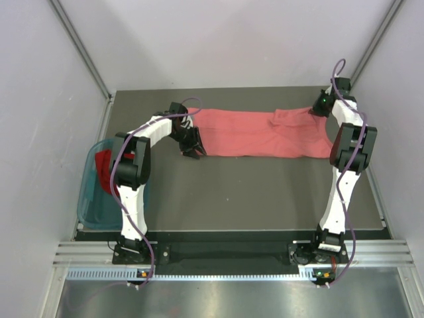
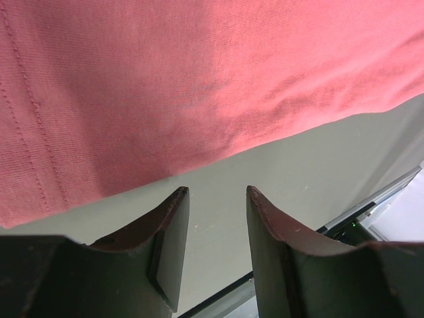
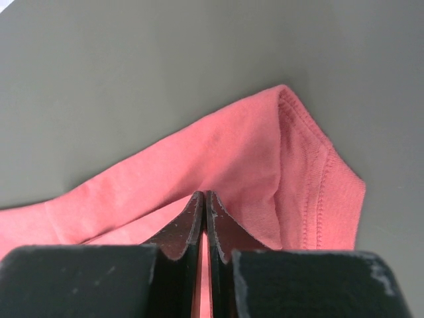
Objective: Fold and stack the t-shirts
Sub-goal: Fold the tshirt
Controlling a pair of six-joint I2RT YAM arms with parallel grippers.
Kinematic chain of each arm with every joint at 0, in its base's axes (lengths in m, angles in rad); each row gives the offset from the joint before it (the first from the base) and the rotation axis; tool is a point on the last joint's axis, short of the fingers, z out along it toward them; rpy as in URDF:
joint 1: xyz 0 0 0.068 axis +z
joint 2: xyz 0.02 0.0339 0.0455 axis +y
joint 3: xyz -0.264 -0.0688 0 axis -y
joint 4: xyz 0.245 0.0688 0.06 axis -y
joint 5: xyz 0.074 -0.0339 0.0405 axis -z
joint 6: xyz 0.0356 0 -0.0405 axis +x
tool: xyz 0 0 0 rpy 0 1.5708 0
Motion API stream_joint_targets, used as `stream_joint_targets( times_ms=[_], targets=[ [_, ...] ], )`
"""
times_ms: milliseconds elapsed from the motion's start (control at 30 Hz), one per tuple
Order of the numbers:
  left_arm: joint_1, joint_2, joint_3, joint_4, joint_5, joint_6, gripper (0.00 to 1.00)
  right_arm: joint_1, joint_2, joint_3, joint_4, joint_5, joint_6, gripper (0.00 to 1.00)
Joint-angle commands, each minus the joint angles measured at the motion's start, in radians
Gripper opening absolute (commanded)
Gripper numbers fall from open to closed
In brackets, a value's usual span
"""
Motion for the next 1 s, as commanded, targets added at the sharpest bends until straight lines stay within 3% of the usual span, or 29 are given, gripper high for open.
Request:
stream_joint_targets(
  times_ms=[0, 733, 867, 933, 967],
  targets=[
    [0.002, -0.024, 0.000, 0.009, 0.014, 0.014, 0.45, 0.012, -0.110, -0.004, 0.103, 0.041, -0.006, 0.00],
    [0.002, -0.032, 0.017, -0.013, -0.027, 0.019, 0.45, -0.017, -0.039, 0.027, 0.079, 0.102, 0.028, 0.01],
    [0.003, -0.059, 0.067, -0.050, -0.100, 0.049, 0.49, -0.020, -0.026, 0.094, -0.016, 0.105, 0.034, 0.23],
    [0.006, -0.064, 0.094, -0.087, -0.168, 0.066, 0.51, -0.020, -0.048, 0.117, -0.094, 0.140, 0.036, 0.29],
    [0.009, -0.061, 0.104, -0.102, -0.192, 0.069, 0.54, -0.022, -0.066, 0.117, -0.119, 0.154, 0.039, 0.39]
  ],
)
